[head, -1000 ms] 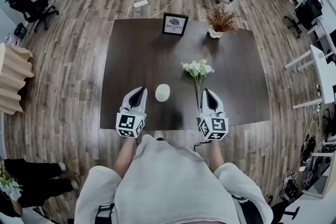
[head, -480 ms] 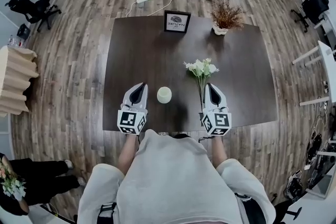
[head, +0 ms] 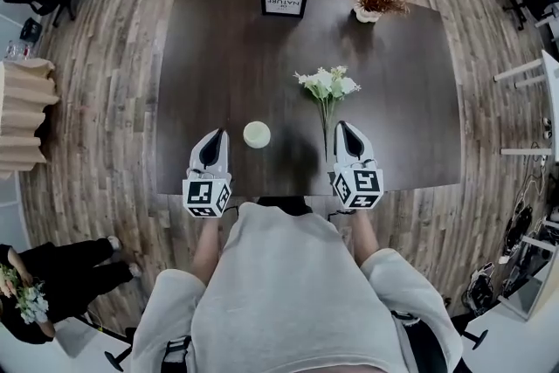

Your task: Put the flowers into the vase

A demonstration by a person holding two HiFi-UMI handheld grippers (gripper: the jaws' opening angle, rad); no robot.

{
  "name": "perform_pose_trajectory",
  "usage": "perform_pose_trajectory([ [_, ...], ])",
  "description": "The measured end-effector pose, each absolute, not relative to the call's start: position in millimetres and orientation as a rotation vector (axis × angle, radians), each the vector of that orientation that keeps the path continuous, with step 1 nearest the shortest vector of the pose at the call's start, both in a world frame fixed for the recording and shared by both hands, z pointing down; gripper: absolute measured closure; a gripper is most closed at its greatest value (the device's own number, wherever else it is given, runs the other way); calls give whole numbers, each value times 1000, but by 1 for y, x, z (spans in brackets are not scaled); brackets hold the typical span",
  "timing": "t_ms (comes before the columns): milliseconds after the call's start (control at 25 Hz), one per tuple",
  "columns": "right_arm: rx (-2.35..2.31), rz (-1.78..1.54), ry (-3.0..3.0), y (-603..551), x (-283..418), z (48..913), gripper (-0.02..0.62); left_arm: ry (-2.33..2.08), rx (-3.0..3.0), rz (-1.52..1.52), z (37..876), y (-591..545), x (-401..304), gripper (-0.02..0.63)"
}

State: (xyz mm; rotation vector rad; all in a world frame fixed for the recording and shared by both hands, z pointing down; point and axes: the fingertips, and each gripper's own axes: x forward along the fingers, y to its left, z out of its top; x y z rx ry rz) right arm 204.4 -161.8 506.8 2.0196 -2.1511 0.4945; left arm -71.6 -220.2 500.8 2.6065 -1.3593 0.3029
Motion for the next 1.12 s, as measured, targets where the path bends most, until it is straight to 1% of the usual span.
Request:
perform_pose_trajectory([
  [200,1919,660,-2094,-160,209,549,597,-1348,2561,375,530,-207,-63,597],
  [400,1794,821,-2015,-151,197,601,594,-1311,2500,427,568,-199,-64,597],
  [520,1705,924,-1949,-144,192,634,485,-1296,2482,438,579,-199,-65,597],
  [600,1631,971,-1885,-141,190,660,378,-1298,2469,433,583,-200,-66,597],
  [640,1604,989,-1853,-140,190,672,339,-1299,2465,435,585,-200,-68,597],
  [720,1585,1019,-1798,-141,193,691,331,-1295,2463,447,588,-201,-70,597],
  [800,1596,1042,-1751,-146,202,701,341,-1290,2465,452,588,-201,-69,597],
  [1000,1588,1101,-1666,-170,223,711,410,-1289,2471,444,589,-209,-64,597],
  [1120,1553,1122,-1646,-175,224,718,433,-1284,2466,453,591,-209,-64,597],
])
